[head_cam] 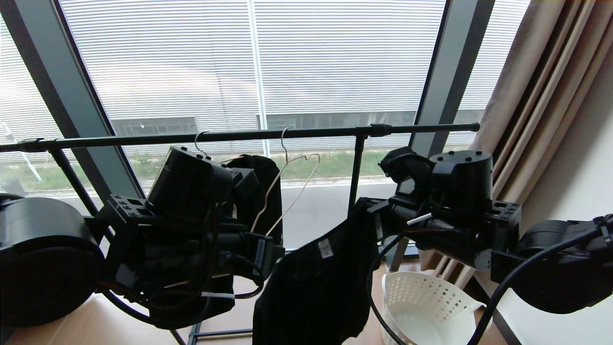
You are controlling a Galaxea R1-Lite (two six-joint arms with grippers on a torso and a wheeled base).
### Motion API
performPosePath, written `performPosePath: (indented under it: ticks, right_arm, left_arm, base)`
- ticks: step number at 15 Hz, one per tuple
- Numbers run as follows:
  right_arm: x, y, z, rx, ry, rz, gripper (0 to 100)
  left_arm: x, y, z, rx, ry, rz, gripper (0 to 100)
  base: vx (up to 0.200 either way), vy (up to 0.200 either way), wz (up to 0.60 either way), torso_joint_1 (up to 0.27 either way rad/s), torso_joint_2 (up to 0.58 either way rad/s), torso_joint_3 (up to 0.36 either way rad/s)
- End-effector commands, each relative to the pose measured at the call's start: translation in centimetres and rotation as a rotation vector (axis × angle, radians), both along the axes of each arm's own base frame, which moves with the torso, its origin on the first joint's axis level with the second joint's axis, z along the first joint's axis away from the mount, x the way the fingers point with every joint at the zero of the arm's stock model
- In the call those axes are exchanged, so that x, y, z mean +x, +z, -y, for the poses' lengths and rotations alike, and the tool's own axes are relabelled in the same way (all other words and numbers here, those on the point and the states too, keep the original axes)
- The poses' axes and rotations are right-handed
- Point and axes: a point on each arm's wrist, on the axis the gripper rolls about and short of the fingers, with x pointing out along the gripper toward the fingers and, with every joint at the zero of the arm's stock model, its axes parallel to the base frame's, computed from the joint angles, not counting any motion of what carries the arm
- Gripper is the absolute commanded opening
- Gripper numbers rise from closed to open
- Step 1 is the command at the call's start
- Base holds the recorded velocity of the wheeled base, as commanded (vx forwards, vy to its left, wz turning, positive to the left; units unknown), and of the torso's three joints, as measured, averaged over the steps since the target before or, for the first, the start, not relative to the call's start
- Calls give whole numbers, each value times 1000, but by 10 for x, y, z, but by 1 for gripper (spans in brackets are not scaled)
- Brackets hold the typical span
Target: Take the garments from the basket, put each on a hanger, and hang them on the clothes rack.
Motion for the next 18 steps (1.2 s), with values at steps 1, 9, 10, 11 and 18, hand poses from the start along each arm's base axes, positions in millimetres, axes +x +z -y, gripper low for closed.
performPosePath:
  ticks: [1,9,10,11,18]
  right_arm:
    - [-4,13,6,24,-9,34,0]
    - [-15,24,14,35,-19,64,0]
    - [-16,26,15,38,-19,67,0]
    - [-17,26,15,36,-18,68,0]
    - [-16,25,14,34,-17,65,0]
  left_arm:
    - [-7,-3,-6,17,-12,-1,100]
    - [34,1,-17,45,30,129,100]
    - [45,-2,-19,60,40,149,100]
    - [56,-1,-26,78,49,183,100]
    - [104,-24,-17,54,15,223,100]
  base:
    - [0,0,0,0,0,0]
    - [0,0,0,0,0,0]
    - [0,0,0,0,0,0]
    - [0,0,0,0,0,0]
    - [0,0,0,0,0,0]
